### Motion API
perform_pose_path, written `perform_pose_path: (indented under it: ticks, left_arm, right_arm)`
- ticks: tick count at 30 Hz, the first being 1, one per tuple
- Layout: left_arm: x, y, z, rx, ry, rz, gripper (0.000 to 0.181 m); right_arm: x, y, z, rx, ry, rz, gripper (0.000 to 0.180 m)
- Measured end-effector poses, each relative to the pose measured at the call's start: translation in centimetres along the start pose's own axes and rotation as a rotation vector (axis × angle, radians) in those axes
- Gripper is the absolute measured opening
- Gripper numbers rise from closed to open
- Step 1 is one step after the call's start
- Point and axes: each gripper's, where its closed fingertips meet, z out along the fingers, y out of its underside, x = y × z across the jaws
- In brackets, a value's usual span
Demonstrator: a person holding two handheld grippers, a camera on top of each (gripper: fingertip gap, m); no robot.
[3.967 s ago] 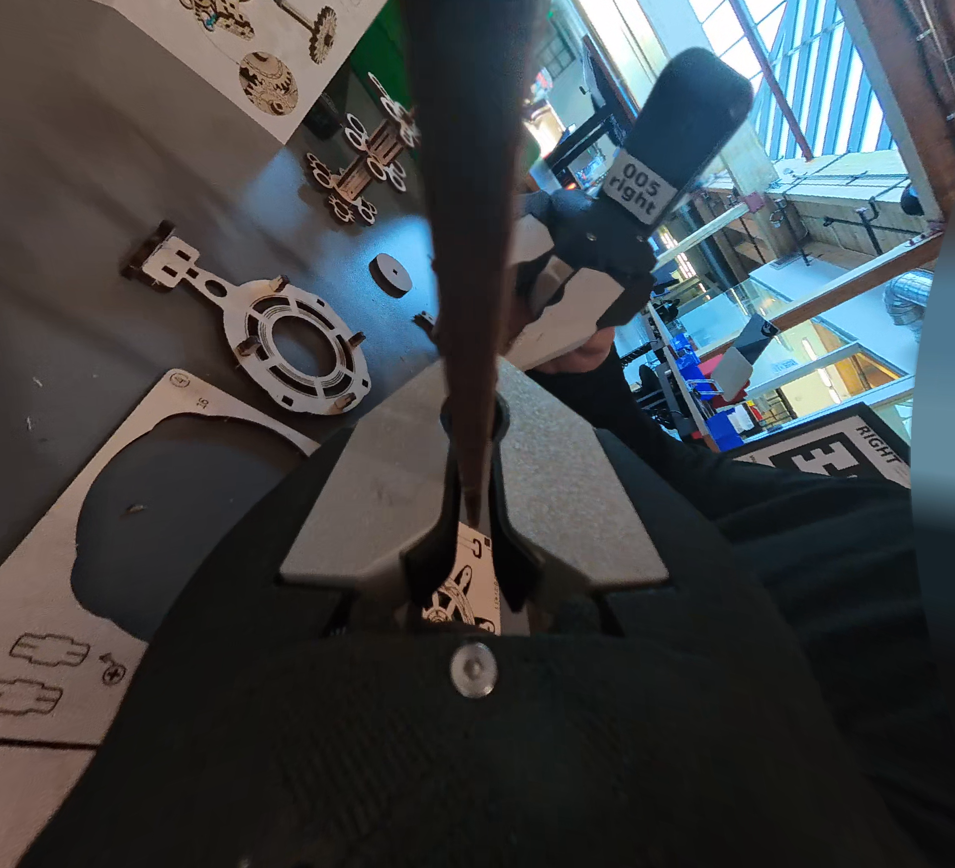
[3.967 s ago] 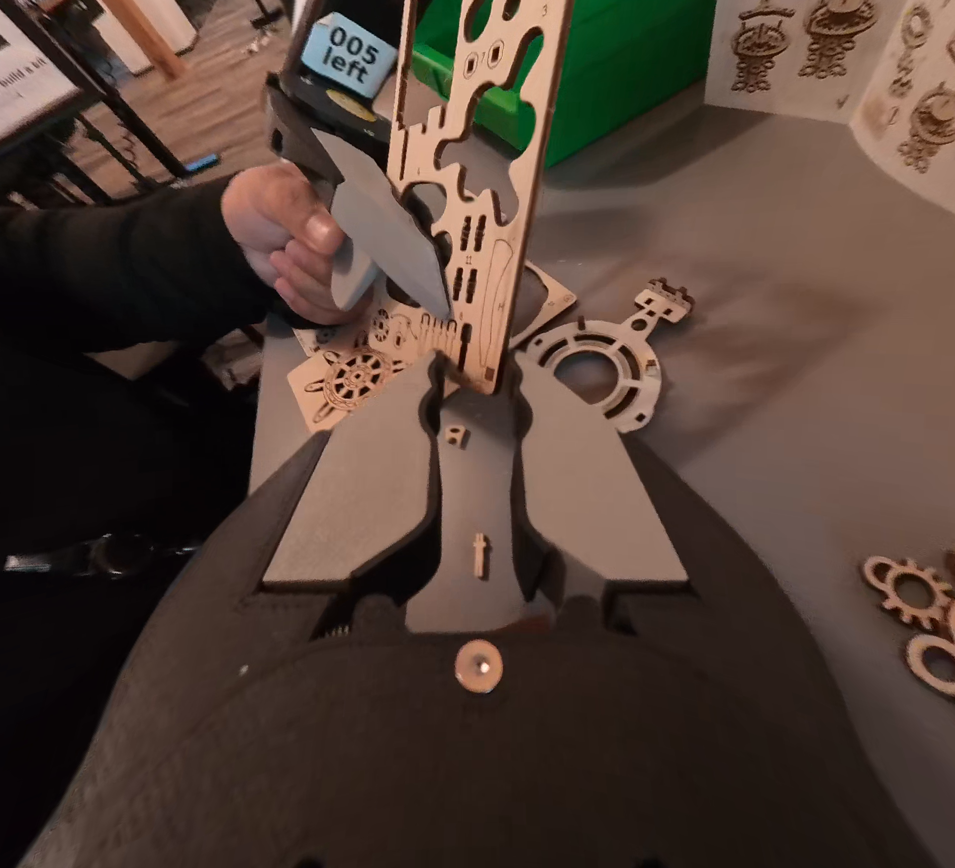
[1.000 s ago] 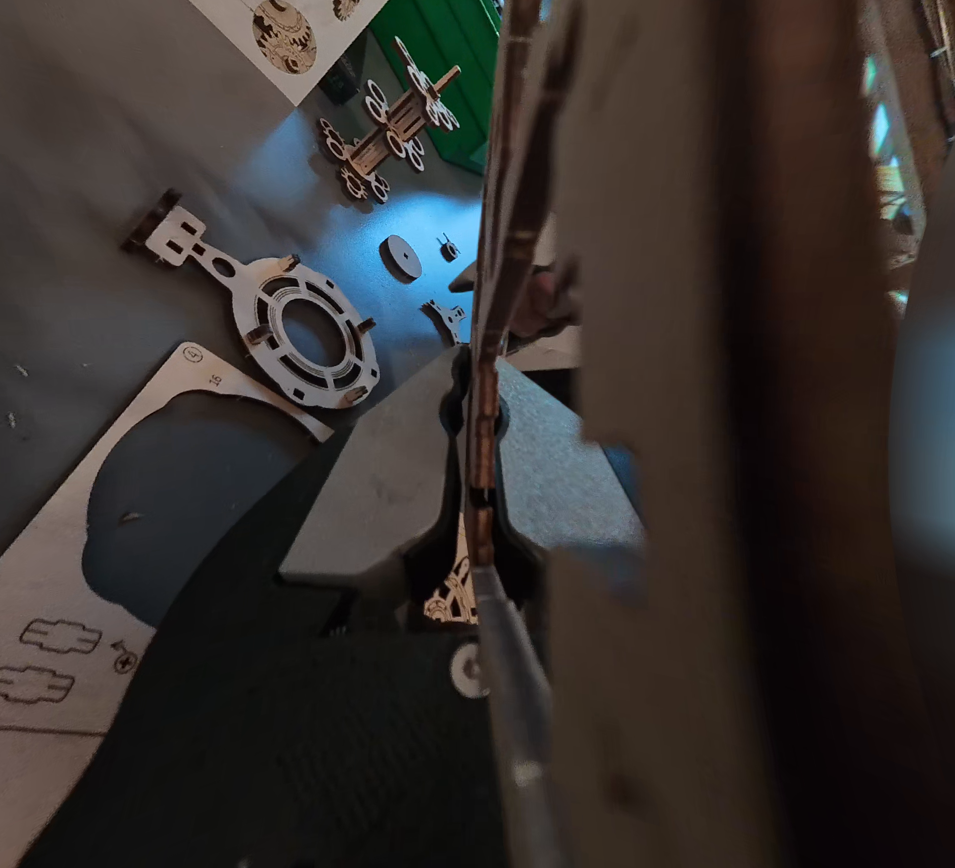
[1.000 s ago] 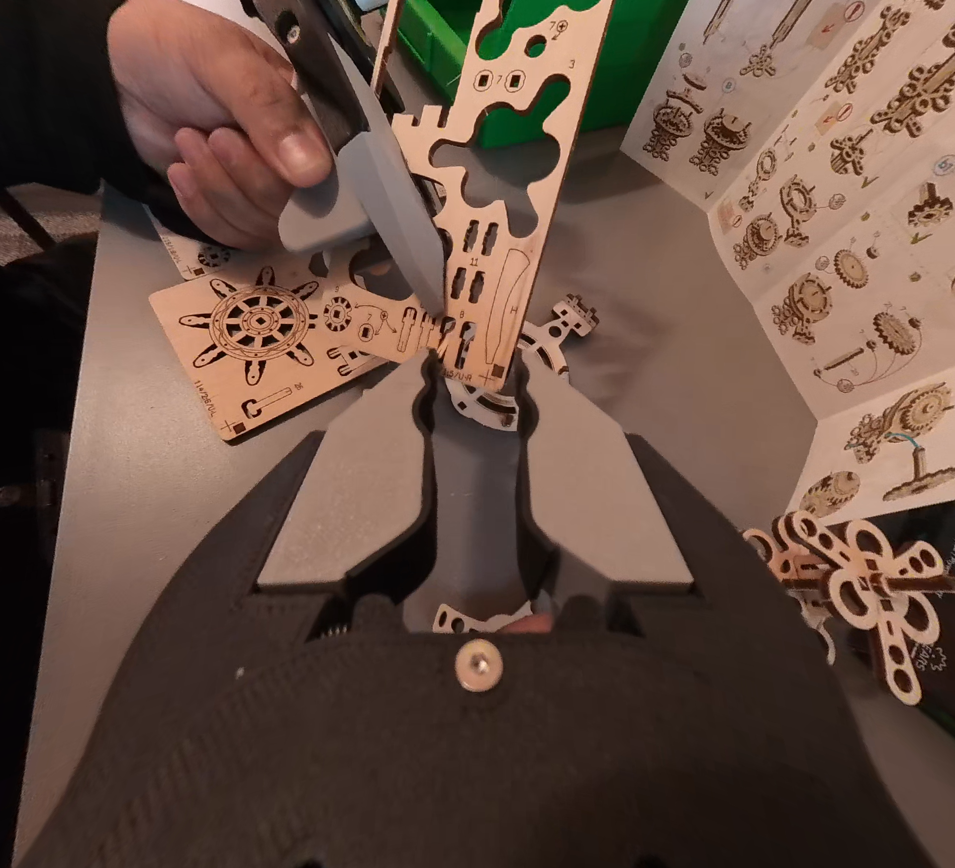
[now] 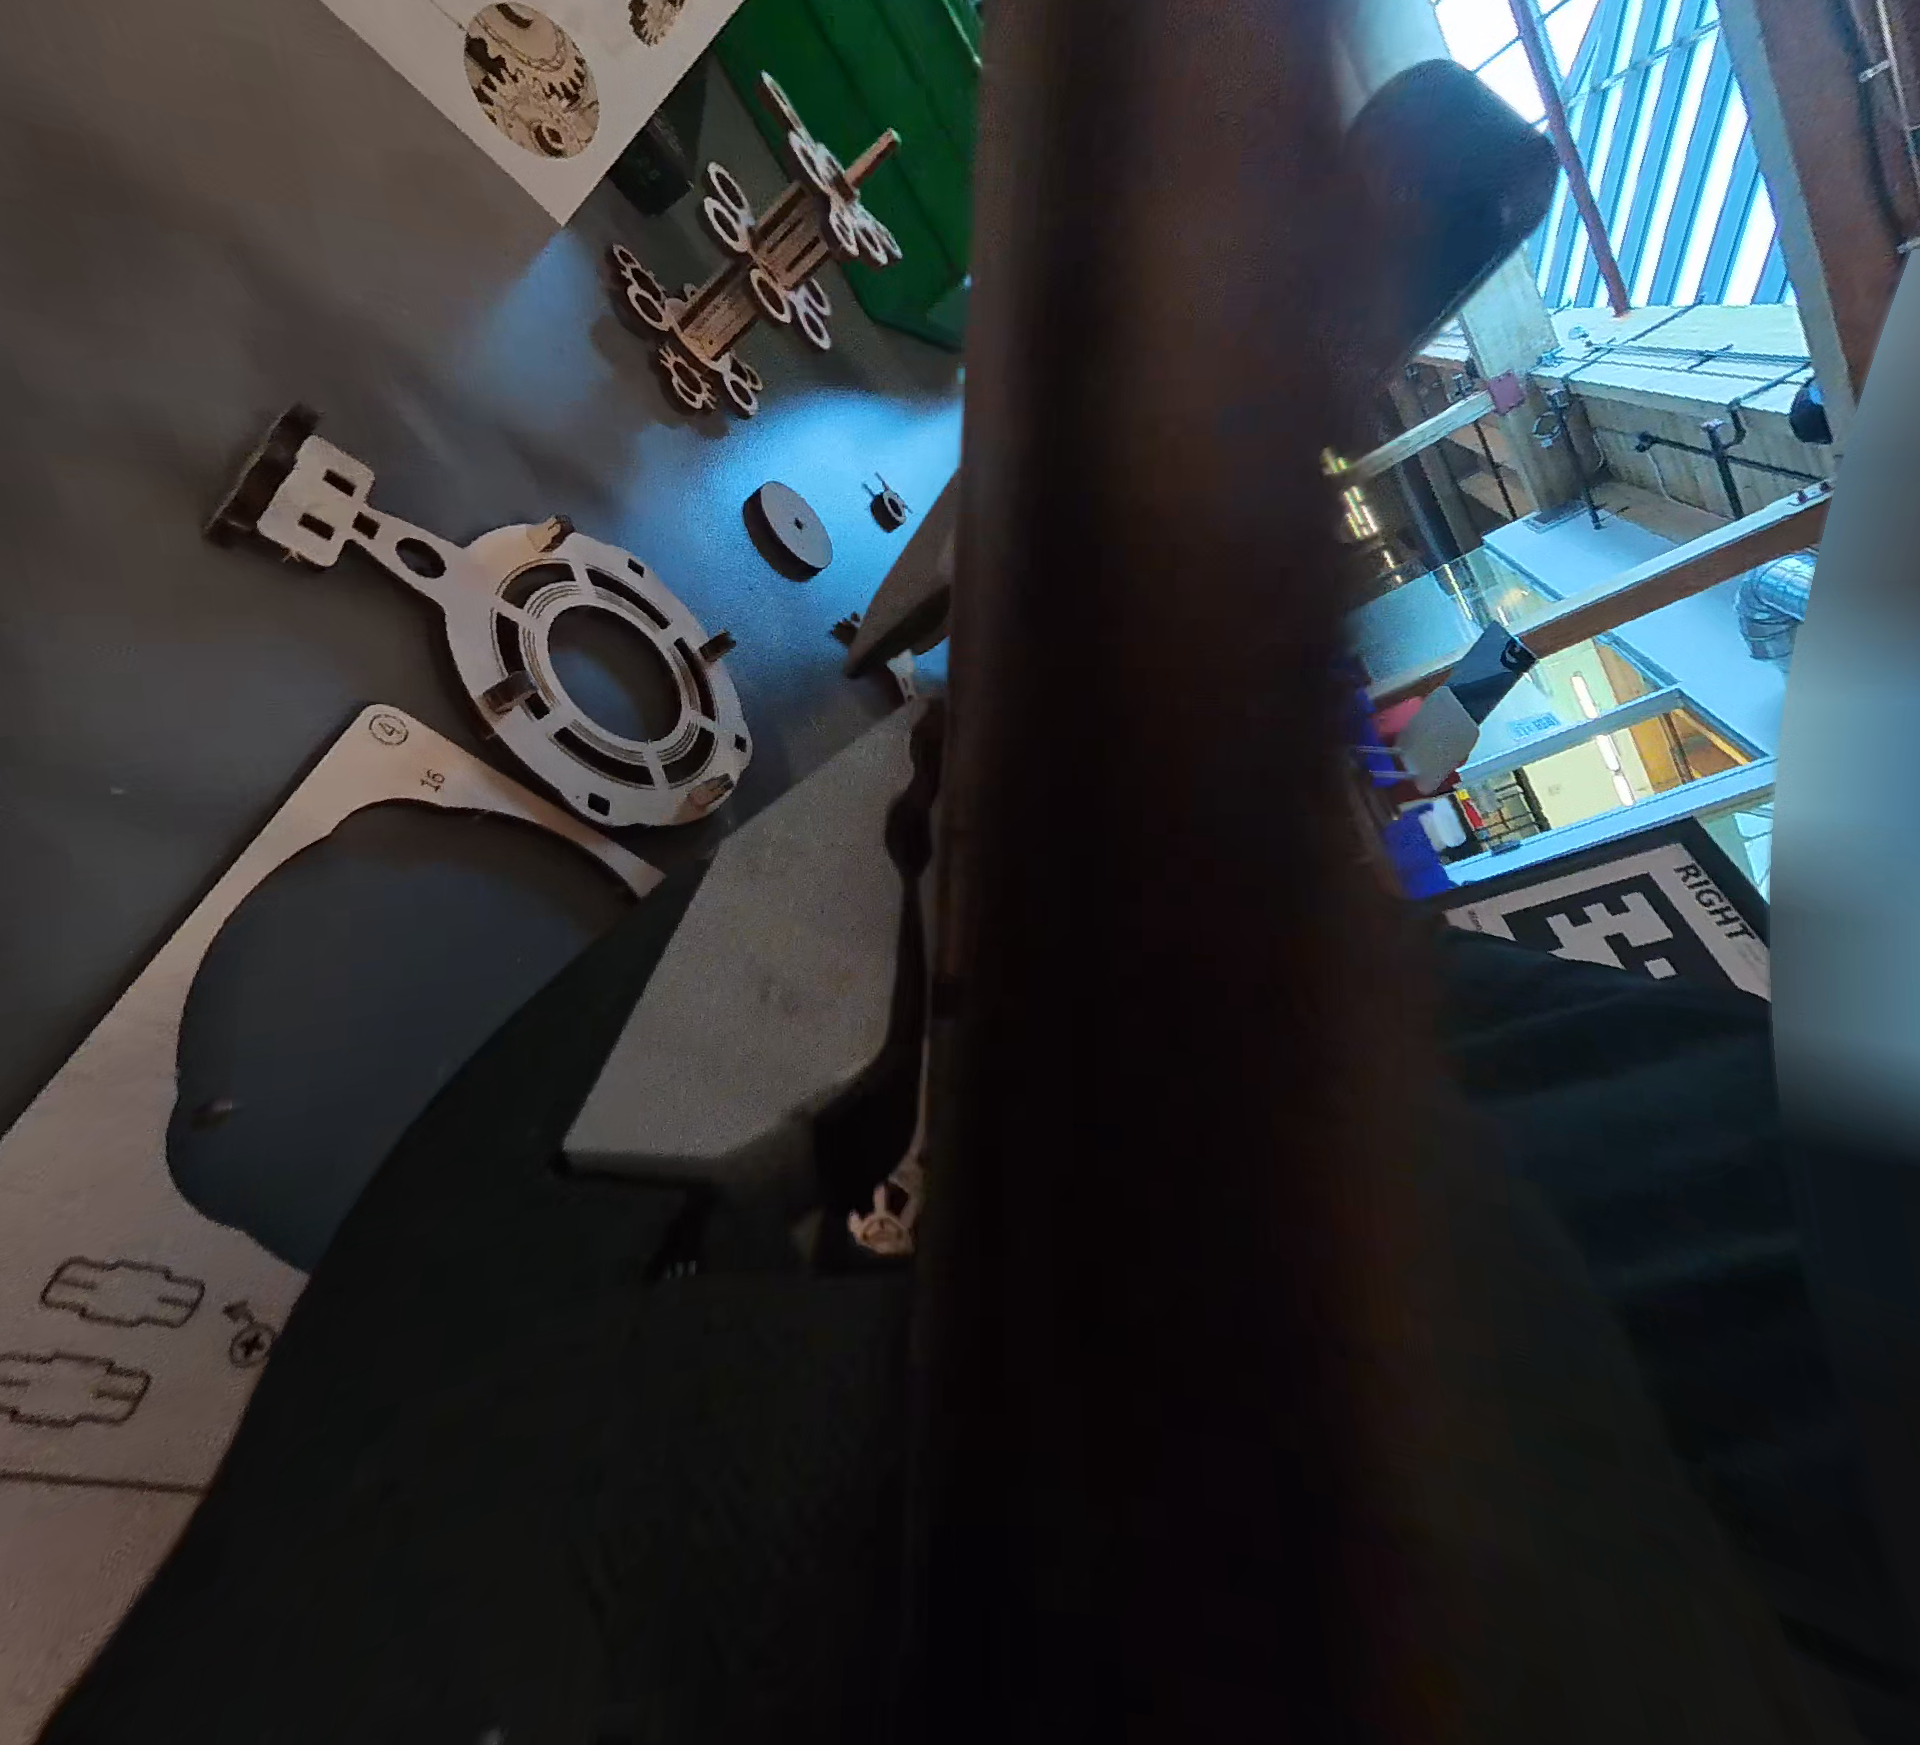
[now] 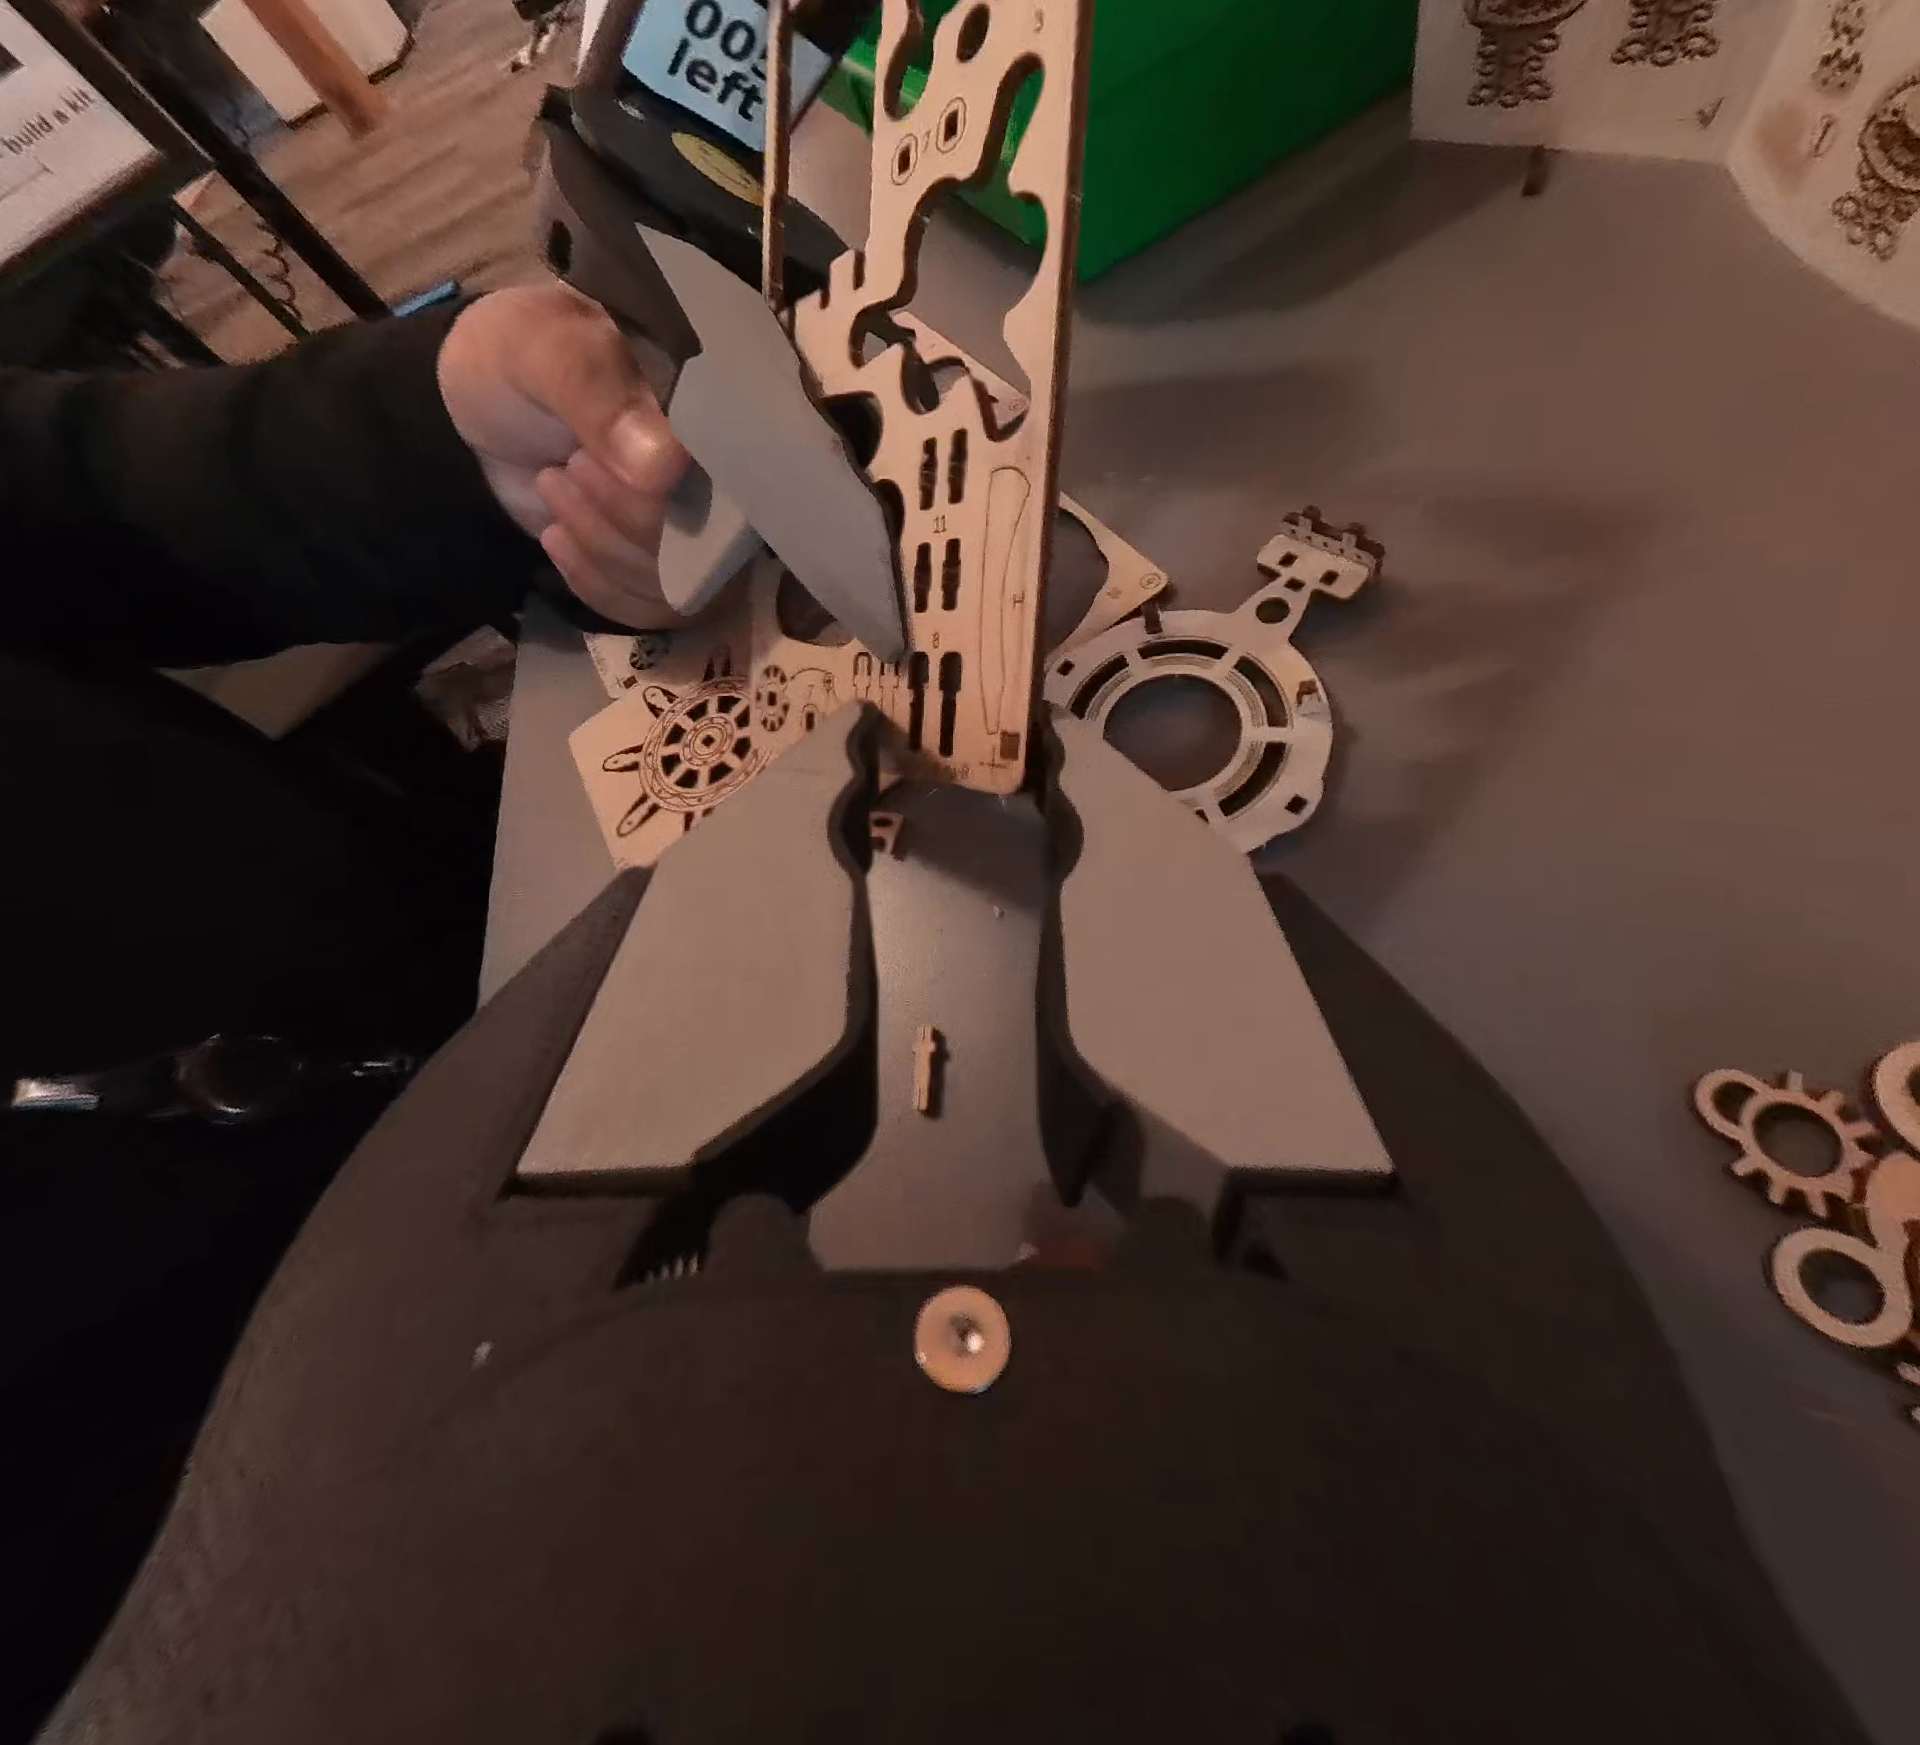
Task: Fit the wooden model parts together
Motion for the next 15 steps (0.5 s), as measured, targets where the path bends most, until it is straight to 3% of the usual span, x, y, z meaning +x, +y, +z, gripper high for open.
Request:
perform_pose_path:
  ticks: [2, 5, 8, 11, 15]
  left_arm:
    - [0.3, 0.0, -0.1, 0.003, 0.013, 0.014, 0.000]
    - [0.3, 0.2, 0.1, -0.006, -0.002, 0.036, 0.011]
    - [0.3, 0.5, 0.3, -0.023, -0.023, 0.064, 0.001]
    - [-0.2, 0.5, 0.4, -0.019, -0.064, 0.064, 0.000]
    - [0.0, 0.5, 0.2, -0.010, -0.042, 0.044, 0.001]
  right_arm:
    - [-0.2, -0.3, -0.3, 0.016, -0.029, 0.027, 0.020]
    - [-0.5, -0.9, -0.9, 0.060, -0.077, 0.067, 0.007]
    - [-0.2, -0.4, -0.8, 0.042, -0.053, 0.068, 0.010]
    - [0.1, 0.3, -0.3, 0.001, -0.014, 0.041, 0.031]
    - [0.3, 0.0, -0.4, 0.014, 0.009, 0.026, 0.021]
